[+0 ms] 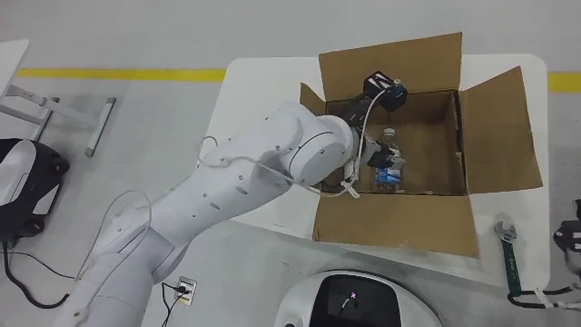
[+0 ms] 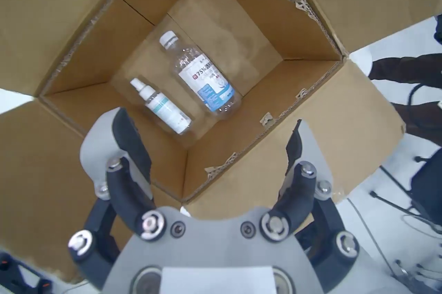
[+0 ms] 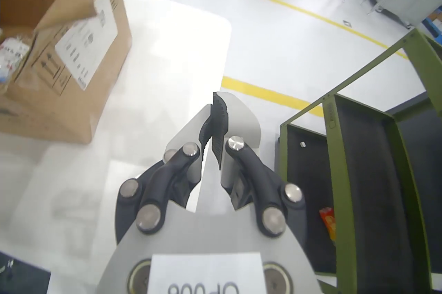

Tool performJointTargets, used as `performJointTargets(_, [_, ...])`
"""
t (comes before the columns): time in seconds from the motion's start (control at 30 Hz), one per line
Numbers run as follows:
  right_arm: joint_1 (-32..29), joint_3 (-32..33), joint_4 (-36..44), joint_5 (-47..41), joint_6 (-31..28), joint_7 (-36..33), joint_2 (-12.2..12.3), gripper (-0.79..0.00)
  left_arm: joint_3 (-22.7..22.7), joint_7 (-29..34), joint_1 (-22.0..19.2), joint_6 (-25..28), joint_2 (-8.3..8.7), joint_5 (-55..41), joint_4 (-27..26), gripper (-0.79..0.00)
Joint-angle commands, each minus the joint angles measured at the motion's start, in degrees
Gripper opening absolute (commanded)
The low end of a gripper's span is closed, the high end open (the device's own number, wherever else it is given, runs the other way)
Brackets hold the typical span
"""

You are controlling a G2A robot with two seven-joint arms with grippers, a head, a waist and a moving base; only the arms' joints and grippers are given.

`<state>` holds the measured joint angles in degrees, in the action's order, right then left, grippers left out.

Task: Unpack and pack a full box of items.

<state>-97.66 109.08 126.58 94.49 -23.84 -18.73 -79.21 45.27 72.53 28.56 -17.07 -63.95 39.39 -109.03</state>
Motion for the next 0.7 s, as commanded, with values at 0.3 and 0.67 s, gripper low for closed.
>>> performJointTargets(0.3, [-1.3,1.6,1.2,-1.7,-9.8,-7.4,0.8,-0.785,7.9,-3.0,6.6,4.5,2.03,5.5,-9.6,0.000])
performJointTargets(0.67, [-0.9,-1.4,4.1,9.6,-8.0,-9.7,1.4,-0.785,20.7,-6.4,14.7,4.6,4.05,10.8,-15.8,0.000])
